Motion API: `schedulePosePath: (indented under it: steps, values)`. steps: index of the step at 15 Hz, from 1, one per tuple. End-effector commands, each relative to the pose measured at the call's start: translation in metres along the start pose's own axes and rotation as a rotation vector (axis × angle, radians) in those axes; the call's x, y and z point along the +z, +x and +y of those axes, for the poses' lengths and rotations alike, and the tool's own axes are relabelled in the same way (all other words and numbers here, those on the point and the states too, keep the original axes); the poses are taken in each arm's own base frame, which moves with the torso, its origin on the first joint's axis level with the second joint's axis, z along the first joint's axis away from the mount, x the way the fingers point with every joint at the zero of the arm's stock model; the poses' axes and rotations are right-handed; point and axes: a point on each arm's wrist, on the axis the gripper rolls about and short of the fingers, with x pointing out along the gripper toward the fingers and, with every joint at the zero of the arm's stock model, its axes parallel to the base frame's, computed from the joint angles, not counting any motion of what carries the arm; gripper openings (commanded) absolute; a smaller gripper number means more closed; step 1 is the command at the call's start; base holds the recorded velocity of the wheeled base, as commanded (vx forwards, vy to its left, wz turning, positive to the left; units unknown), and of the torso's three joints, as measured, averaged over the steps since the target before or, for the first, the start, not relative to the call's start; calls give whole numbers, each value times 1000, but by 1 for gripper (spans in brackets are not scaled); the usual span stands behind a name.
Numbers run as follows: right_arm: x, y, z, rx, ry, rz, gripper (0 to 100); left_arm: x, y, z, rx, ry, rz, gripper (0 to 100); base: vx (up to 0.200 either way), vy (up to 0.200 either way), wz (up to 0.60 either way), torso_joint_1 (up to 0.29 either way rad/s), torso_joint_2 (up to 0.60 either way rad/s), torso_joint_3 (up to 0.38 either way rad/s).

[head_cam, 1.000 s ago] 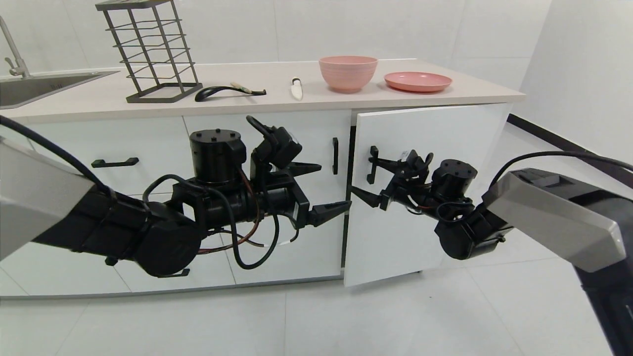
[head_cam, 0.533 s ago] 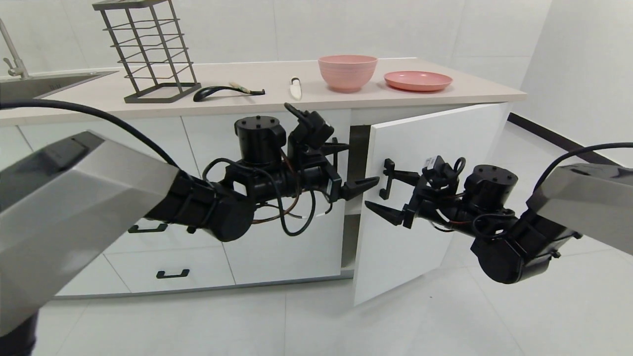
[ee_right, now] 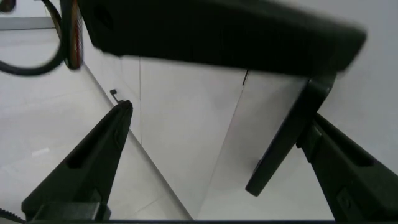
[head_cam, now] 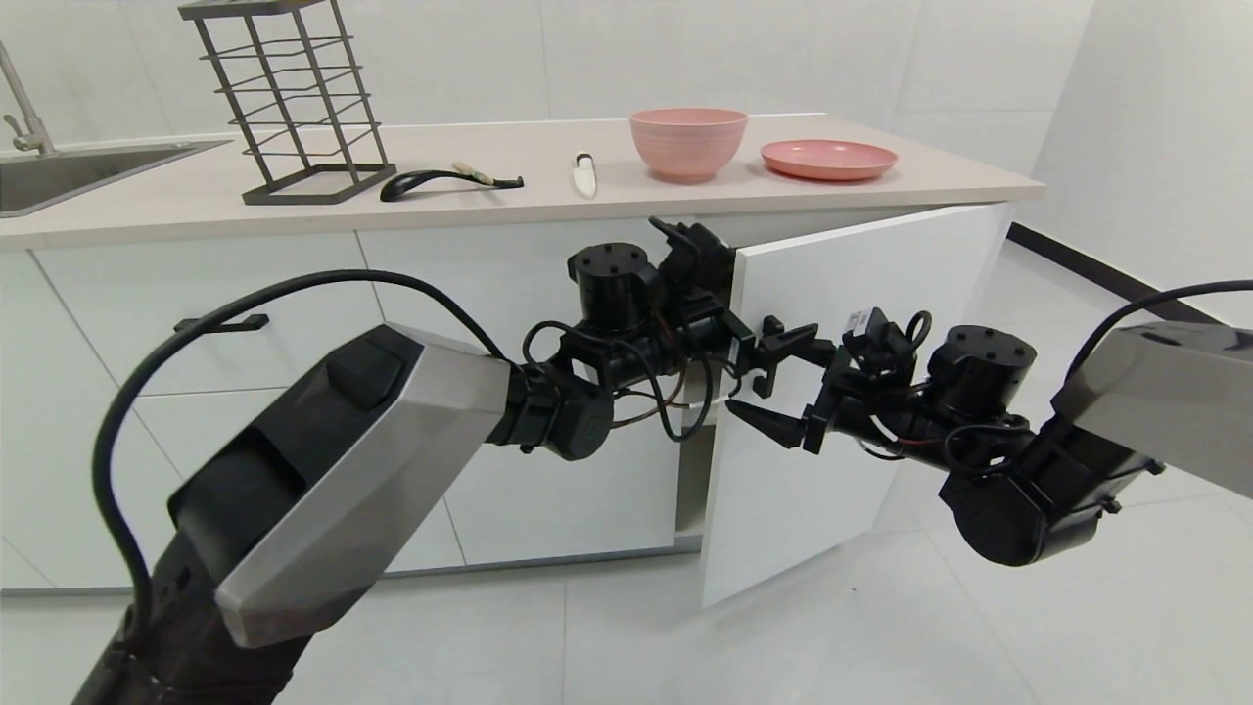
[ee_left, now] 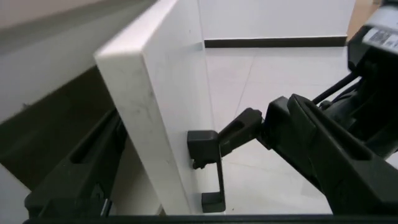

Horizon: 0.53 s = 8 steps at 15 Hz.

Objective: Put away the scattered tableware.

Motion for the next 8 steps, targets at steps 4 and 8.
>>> schedulePosePath:
  steps: [4,8]
  values:
    - [-10,-11,-15,-56,1,16,100,-7,8,-7,-21,4,-23,100,0,0,0,0,0,0]
    - [-17,-26,-27,-104,11,40,100,2,11,-4,-17,20,-50,100,0,0,0,0,0,0]
